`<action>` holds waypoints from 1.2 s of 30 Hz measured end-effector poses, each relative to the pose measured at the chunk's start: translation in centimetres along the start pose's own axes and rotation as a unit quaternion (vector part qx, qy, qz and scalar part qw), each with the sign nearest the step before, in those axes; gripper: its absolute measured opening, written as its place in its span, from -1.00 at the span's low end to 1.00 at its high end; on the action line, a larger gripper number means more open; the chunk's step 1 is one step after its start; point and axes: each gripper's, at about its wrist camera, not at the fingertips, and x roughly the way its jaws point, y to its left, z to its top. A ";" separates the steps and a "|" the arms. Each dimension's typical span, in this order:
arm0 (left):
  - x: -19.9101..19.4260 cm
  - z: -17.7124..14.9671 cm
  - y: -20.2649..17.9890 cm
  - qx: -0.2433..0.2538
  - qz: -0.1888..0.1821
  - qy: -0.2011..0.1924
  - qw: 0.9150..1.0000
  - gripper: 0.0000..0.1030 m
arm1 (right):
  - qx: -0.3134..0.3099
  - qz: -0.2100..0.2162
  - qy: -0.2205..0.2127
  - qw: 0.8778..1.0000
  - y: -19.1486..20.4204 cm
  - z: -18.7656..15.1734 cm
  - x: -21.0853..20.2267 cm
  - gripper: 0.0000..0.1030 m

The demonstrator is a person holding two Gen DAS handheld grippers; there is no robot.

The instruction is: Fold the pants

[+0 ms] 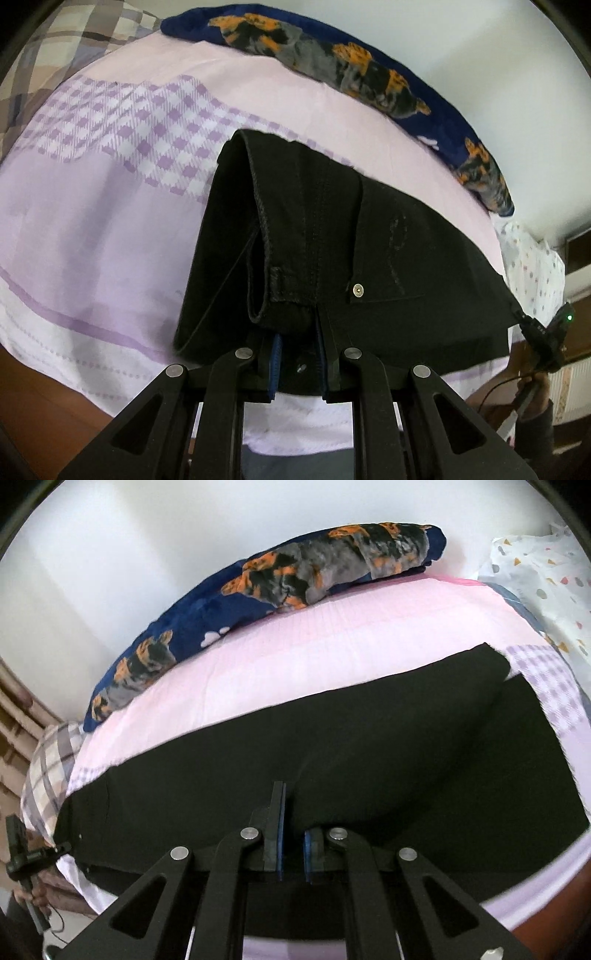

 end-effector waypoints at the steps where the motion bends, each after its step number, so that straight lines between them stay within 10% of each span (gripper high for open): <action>1: 0.1 -0.2 0.1 0.002 0.001 0.003 1.000 -0.68 | 0.001 -0.001 0.006 1.000 -0.1 -0.7 -0.2 -0.88; 16: 1.4 -2.0 1.1 0.033 0.031 0.028 0.999 -0.67 | 0.024 -0.017 0.071 0.997 -2.4 -6.1 2.8 -0.88; 29: -2.9 -4.6 0.2 0.025 0.091 0.012 0.995 -0.35 | 0.154 0.066 0.029 0.985 -7.9 -5.9 2.0 -0.49; 36: -4.4 -5.1 -8.6 0.142 0.058 -0.047 0.987 -0.33 | 0.231 0.078 -0.015 0.970 -13.5 -5.2 1.4 -0.48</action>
